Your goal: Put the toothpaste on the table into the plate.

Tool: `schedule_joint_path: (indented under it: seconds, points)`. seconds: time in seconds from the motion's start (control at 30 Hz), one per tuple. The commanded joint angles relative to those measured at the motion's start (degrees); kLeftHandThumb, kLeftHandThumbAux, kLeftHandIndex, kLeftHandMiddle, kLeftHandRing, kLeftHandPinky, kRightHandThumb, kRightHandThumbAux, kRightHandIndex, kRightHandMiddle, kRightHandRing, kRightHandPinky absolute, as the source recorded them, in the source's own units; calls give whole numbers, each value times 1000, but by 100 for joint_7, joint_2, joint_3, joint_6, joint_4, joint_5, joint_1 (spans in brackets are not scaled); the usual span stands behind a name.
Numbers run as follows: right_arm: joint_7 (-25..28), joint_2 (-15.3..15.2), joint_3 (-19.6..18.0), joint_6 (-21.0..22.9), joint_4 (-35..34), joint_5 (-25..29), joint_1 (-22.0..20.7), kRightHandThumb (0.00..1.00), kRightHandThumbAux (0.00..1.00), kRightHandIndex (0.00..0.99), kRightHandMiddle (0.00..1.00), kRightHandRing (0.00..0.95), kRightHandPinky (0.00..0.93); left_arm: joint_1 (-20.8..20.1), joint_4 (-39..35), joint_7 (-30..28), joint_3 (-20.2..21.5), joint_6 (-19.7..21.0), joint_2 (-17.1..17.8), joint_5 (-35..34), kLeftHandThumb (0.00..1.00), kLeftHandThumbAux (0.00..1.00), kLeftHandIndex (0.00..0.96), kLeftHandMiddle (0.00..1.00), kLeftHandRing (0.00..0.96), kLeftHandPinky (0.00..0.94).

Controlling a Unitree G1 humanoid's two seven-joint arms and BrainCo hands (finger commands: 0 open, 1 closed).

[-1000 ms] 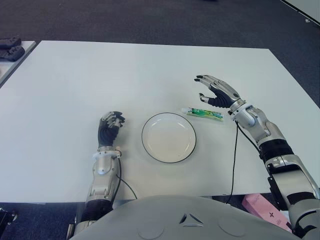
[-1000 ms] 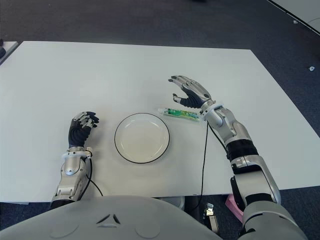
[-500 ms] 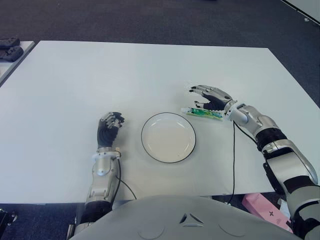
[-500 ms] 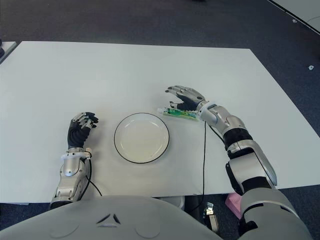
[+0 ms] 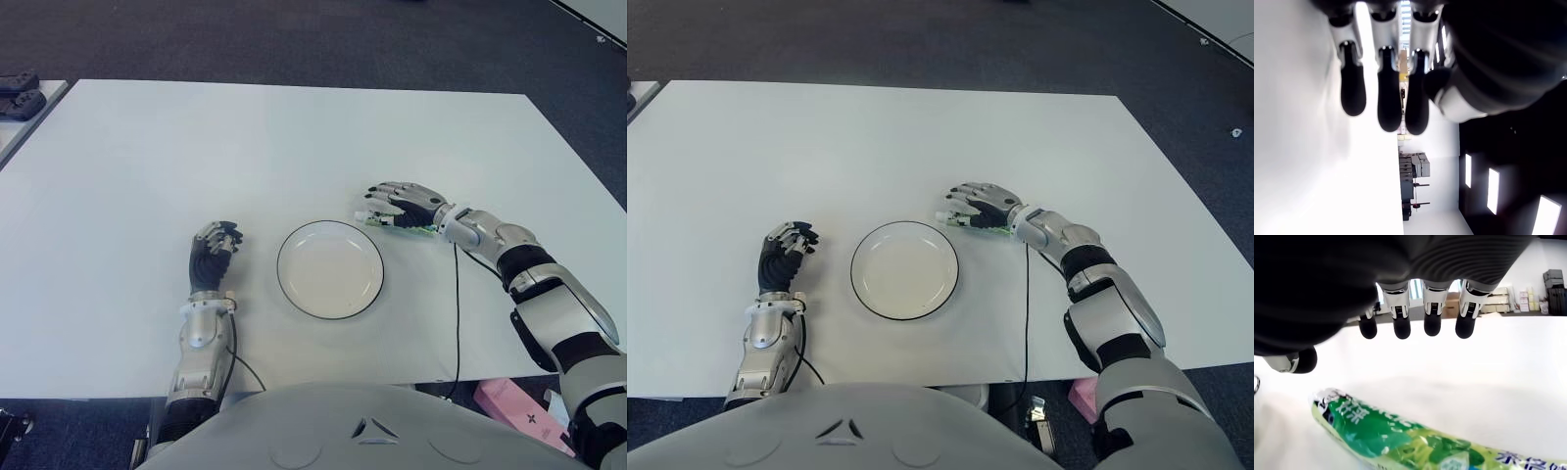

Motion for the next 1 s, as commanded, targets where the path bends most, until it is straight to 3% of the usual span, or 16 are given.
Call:
schedule_joint_path:
  seconds: [0.03, 0.5, 1.0]
  points:
    - [44, 13, 318, -81, 124, -270, -100, 563, 120, 0, 0, 0, 0, 116, 36, 47, -13, 159, -27, 37, 707, 717, 430, 519, 528, 527]
    - [406, -172, 737, -206, -85, -352, 90, 583, 102, 0, 0, 0, 0, 211, -111, 78, -24, 228, -41, 79, 708, 717, 431, 511, 518, 528]
    - [200, -333, 1343, -9, -266, -713, 458, 573, 91, 0, 0, 0, 0, 298, -191, 64, -28, 284, -23, 114, 706, 717, 430, 516, 518, 516]
